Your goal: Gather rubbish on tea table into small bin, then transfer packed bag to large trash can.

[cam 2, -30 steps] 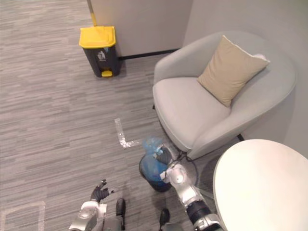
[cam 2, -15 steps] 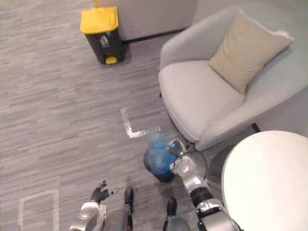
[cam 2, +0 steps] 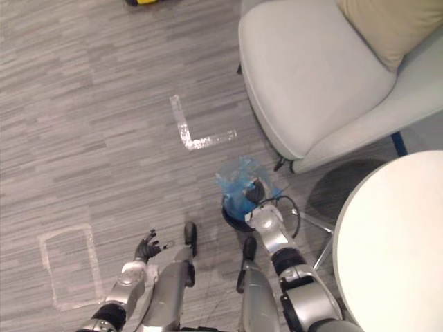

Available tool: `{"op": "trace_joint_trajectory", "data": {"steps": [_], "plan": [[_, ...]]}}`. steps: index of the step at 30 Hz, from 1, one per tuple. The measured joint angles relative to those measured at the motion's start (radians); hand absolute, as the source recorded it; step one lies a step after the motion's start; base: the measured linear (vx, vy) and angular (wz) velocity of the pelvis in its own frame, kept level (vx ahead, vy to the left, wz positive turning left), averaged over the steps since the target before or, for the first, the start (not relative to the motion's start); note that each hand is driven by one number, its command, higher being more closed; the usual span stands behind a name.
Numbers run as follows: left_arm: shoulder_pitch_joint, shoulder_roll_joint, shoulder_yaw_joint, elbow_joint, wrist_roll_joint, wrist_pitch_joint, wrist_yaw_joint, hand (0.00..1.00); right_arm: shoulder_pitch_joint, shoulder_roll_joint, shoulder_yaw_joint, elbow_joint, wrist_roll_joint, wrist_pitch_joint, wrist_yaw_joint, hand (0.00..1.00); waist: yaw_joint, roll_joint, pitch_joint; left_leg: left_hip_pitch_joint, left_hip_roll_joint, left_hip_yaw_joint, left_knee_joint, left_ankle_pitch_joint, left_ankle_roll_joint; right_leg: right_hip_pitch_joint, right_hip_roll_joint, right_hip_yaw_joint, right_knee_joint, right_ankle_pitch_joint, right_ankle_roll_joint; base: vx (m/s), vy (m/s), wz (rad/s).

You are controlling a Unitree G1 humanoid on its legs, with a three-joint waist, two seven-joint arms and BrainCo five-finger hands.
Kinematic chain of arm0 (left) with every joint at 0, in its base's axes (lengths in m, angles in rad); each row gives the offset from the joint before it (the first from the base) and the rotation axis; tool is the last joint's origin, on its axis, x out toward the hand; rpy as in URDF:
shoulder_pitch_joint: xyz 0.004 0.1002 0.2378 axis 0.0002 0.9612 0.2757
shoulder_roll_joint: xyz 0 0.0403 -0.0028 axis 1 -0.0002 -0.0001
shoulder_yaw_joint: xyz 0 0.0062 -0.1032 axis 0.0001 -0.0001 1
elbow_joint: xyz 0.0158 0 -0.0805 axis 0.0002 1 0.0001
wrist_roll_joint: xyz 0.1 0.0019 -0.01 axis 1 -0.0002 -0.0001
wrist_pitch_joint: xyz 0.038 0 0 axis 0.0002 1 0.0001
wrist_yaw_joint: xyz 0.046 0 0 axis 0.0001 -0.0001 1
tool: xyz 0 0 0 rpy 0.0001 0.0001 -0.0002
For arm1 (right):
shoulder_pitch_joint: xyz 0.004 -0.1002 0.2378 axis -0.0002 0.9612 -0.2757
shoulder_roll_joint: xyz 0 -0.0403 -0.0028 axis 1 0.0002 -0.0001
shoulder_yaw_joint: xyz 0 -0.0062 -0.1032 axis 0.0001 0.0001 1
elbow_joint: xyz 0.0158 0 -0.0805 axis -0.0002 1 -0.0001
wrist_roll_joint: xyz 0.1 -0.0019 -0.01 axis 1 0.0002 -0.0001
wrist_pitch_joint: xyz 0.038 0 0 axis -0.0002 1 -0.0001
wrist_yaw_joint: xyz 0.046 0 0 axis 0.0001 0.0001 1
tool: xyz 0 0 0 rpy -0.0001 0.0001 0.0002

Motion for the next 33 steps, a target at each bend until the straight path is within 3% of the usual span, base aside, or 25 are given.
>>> {"op": "trace_joint_trajectory", "data": {"steps": [6,12,20,30,33], "plan": [[-0.029,-0.015,0.022,-0.022,-0.011,-0.001,0.001,0.00,0.000,0.013,0.030,0.011,-0.035,0.007,-0.007,1.00,0.002,0.000,0.014,-0.090,0.015,0.002,0.061,-0.014,0.003,-0.099,0.000,0.009,0.067,-0.015,-0.003,-0.09,-0.010,-0.03],[-0.030,-0.041,0.037,-0.058,-0.011,-0.003,0.005,0.00,0.001,0.045,0.034,-0.017,-0.037,0.007,-0.016,1.00,0.006,0.000,0.014,-0.098,0.027,0.009,0.064,-0.019,-0.005,-0.114,0.004,0.008,0.079,-0.020,-0.009,0.01,-0.029,-0.05],[-0.032,-0.066,0.022,-0.074,-0.010,-0.003,0.018,0.00,0.067,0.049,0.031,-0.217,-0.037,0.006,-0.038,1.00,0.002,-0.003,0.012,-0.047,0.033,0.025,0.060,-0.021,-0.008,-0.069,0.011,0.019,0.071,-0.019,-0.009,0.06,-0.019,-0.05],[0.033,-0.023,-0.013,-0.053,-0.004,0.013,0.017,0.00,0.318,0.093,0.030,-0.499,-0.077,0.008,-0.040,1.00,-0.035,-0.067,-0.041,0.068,0.032,0.075,0.035,-0.052,-0.008,0.051,0.026,0.069,-0.030,0.007,0.006,0.02,0.018,-0.15],[0.063,-0.023,-0.014,-0.051,0.003,0.022,0.016,0.00,0.380,0.097,0.029,-0.576,-0.080,0.008,-0.039,1.00,-0.044,-0.070,-0.068,0.106,0.029,0.085,0.024,-0.060,-0.006,0.097,0.026,0.079,-0.068,0.018,0.010,0.08,0.032,-0.13]]}}
